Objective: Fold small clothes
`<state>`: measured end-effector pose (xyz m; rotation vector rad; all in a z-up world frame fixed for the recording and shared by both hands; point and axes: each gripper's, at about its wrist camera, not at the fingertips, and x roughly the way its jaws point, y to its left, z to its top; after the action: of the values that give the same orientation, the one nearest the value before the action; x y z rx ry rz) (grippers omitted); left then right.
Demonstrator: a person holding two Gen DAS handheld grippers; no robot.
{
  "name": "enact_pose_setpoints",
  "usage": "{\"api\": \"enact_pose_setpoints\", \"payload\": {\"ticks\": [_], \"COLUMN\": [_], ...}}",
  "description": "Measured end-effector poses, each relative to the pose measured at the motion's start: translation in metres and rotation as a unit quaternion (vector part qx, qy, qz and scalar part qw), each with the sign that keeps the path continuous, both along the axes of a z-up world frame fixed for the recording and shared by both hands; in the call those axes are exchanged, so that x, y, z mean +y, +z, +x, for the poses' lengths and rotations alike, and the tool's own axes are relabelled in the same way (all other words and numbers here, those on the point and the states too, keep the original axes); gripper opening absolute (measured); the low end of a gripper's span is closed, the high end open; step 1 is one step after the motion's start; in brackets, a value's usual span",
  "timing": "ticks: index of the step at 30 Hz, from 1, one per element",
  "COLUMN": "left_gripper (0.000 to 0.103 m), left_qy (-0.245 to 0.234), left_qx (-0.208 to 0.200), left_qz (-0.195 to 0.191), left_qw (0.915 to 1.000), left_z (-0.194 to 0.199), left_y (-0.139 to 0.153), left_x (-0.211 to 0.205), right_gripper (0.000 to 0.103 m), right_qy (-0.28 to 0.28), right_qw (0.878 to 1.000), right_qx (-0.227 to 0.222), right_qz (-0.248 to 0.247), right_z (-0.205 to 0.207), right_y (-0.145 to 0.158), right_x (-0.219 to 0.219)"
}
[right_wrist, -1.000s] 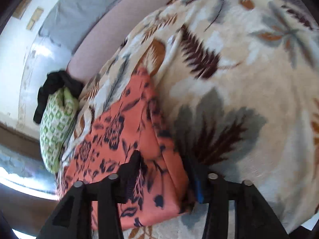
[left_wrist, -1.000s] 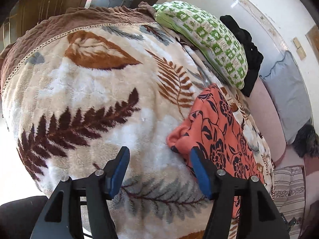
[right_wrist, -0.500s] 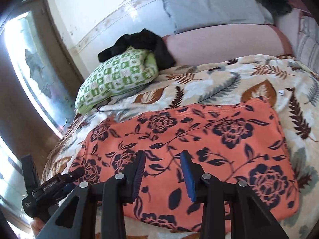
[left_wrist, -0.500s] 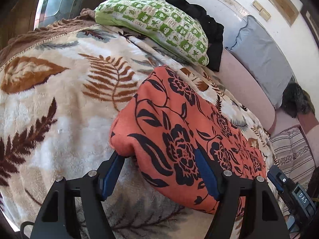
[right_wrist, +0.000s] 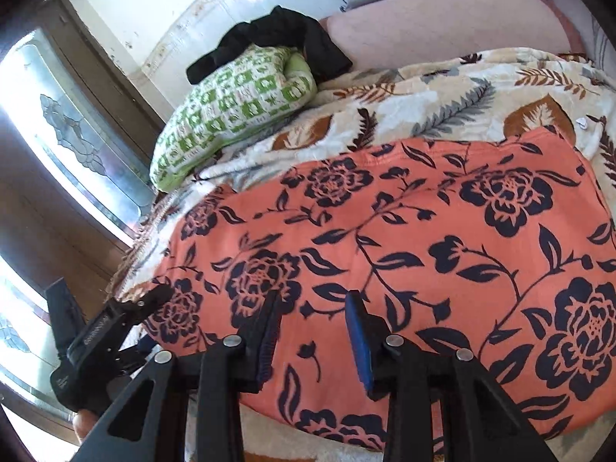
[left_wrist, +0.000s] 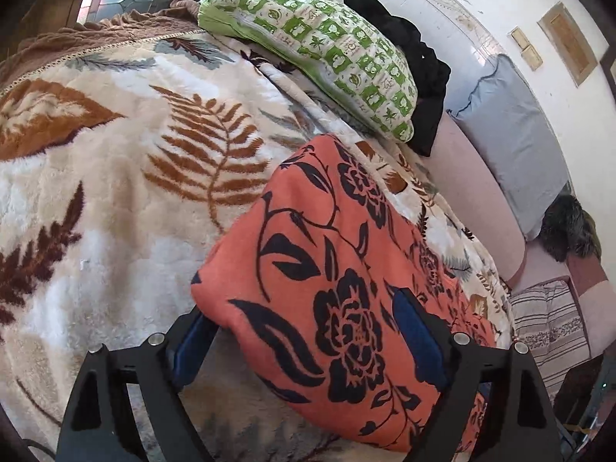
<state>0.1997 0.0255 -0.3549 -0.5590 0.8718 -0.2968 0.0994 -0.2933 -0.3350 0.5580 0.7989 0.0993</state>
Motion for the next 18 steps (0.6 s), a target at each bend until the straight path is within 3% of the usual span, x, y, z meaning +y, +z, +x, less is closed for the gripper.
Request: {"api": "enact_pose_setpoints", "payload": {"ticks": [3, 4, 5, 9, 13, 14, 16, 18], "left_gripper": [0.036, 0.032, 0.029, 0.025, 0.024, 0.024, 0.023, 0.023], "left_qy": [-0.004, -0.008, -0.01, -0.025, -0.041, -0.045, -0.055, -0.064], "left_qx": [0.014, 0.014, 0.006, -0.038, -0.07, -0.075, -0.083, -0.094], "left_qz": [-0.005, -0.003, 0.009, 0.041, 0.051, 0.057, 0.067, 0.091], "left_qw": [0.9999, 0.9999, 0.9999, 0.9982, 0.9954, 0.9945, 0.9928, 0.9893], "left_z": [0.003, 0.003, 0.001, -0.006, -0.012, -0.013, -0.014, -0.018], "left_y": [-0.007, -0.008, -0.007, 0.009, 0.024, 0.027, 0.033, 0.042], "left_x": [-0.005, -0.009, -0.012, -0.022, -0.029, -0.032, -0.037, -0.046], "right_gripper": [0.036, 0.036, 0.037, 0.034, 0.037, 0.037, 0.038, 0.036], "right_qy": [0.01, 0.021, 0.032, 0.026, 0.0, -0.002, 0.022, 0.03], "right_qw": [1.0, 0.998, 0.995, 0.996, 0.996, 0.997, 0.992, 0.992], "right_qx": [0.021, 0.056, 0.091, 0.077, 0.02, 0.027, 0.101, 0.089], "right_qz": [0.007, 0.021, 0.038, 0.037, 0.082, 0.077, 0.073, 0.086], "right_z": [0.01, 0.017, 0.028, 0.022, 0.013, 0.014, 0.026, 0.024], "right_y": [-0.011, -0.026, -0.042, -0.032, -0.018, -0.02, -0.046, -0.039], "right_x": [0.006, 0.008, 0.012, 0.009, -0.006, -0.006, -0.001, -0.01]}}
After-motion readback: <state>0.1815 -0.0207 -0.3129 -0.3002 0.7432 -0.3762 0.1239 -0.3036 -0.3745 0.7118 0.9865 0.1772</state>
